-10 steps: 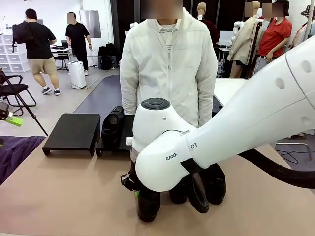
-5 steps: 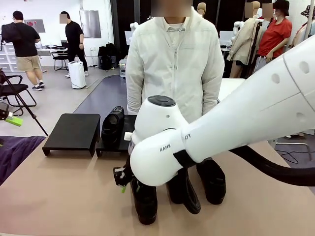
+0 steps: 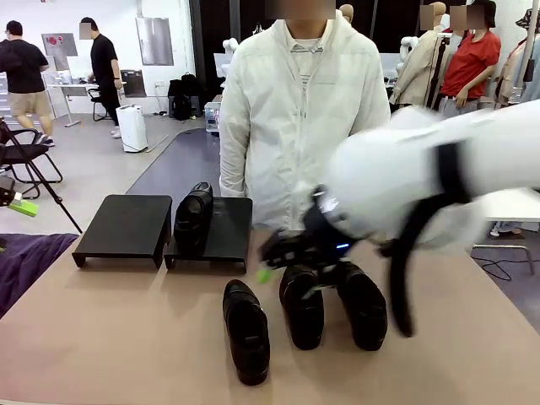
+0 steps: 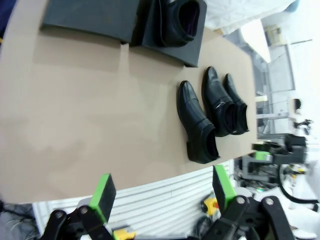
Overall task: Organize the shoes by placing them on the stand.
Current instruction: Pick up one Shoe and place it in the middle of the table.
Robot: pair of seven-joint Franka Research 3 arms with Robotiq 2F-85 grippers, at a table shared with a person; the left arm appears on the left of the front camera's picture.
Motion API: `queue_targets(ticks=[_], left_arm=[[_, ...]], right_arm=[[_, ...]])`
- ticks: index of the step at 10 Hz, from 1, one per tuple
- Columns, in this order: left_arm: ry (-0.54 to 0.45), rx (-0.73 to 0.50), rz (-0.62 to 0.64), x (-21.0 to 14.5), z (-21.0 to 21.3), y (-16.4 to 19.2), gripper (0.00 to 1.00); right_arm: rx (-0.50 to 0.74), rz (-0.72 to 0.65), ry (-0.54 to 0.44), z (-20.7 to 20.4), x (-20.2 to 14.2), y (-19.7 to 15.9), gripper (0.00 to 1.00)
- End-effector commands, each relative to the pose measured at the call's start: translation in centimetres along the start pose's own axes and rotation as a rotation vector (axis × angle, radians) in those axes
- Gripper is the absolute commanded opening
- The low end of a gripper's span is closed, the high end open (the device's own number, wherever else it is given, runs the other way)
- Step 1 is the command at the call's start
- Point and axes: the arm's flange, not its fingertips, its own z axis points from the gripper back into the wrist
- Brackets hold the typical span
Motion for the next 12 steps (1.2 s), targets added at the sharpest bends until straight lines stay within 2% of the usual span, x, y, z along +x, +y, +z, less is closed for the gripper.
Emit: queue_targets(ticks=[1,3,5,7,8,9,12], left_arm=[[0.004,-0.004,0.014,0.1,0.1,-0.2,1.00],[0.004,-0.004,0.014,0.1,0.1,-0.2,1.00],[0.004,-0.004,0.014,0.1,0.1,-0.2,1.00],[0.004,-0.004,0.014,0.1,0.1,-0.2,1.00],[0.004,-0.004,0.014,0.1,0.1,-0.2,1.00],[0.004,-0.004,0.014,0.1,0.1,-0.2,1.00],[0.004,-0.004,0.014,0.1,0.1,-0.2,1.00]], right_arm=[[0.066,-0.064,0.065,9.6,-2.2,-6.8,1.00],[0.214,-0.182,0.017,16.7,-3.6,-12.4,1.00],[0.141,-0.342,0.025,20.0,-5.9,-17.8,1.00],[0.174,-0.270,-0.052,20.5,-8.1,-21.2,1.00],[0.178,-0.236,-0.070,20.4,-8.4,-21.9,1.00],[0.175,-0.338,-0.032,22.0,-7.2,-20.7,1.00],[0.175,-0.338,-0.032,22.0,-7.2,-20.7,1.00]])
